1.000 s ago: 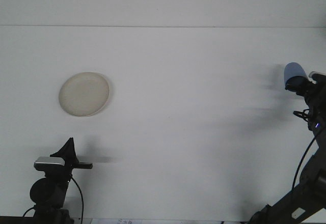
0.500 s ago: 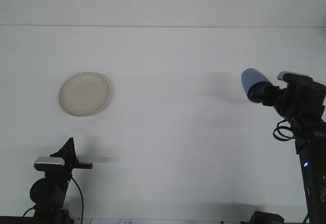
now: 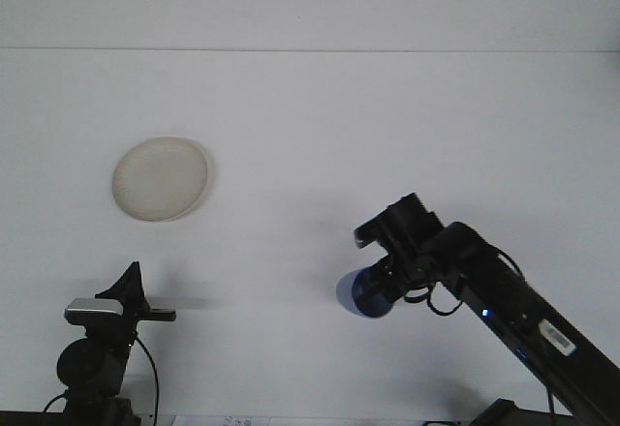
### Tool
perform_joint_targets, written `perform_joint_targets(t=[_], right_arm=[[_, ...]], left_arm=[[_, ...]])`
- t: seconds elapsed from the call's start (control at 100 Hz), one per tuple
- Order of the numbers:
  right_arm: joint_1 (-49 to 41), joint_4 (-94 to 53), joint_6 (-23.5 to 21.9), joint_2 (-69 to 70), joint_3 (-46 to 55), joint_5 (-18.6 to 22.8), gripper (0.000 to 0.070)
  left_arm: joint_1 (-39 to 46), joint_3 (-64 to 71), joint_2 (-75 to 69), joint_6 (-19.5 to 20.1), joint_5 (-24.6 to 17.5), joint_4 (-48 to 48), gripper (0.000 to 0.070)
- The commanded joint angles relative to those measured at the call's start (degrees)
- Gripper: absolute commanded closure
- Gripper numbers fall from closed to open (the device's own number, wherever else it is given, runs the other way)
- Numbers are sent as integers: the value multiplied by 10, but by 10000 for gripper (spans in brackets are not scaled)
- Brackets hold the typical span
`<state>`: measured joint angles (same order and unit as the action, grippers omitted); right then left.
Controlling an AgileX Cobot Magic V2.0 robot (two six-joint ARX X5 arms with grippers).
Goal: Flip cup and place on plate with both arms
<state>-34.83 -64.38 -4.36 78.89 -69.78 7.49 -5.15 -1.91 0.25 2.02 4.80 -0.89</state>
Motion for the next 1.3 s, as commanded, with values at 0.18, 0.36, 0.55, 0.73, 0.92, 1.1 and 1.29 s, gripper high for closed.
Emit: perform_joint_targets(t=[0.18,0.36,0.55,0.73,0.92,1.1,1.29], right_arm=[[-78,-13,-4,78,-12,-3,700],[-104,-19,-4,102,-12,-19,700],[-106,-23,-4,104,-15,-15,413],[-106,-21,0,94,-44,-16,301],[-106,-20,1,67,-87,-15,276],[-105,-23,16,2,-117,-26,277],[-106,0,16,-144,-113,-130,277]], left_arm=[[0,11,-1,0,3,-8,688],[0,11,-1,0,3,-8,688],[0,11,-1,0,3,-8,688],[0,11,-1,0,3,-8,688],[0,11,-1,0,3,-8,688],[0,11,-1,0,3,-8,688],[0,11,-1,0,3,-8,688]])
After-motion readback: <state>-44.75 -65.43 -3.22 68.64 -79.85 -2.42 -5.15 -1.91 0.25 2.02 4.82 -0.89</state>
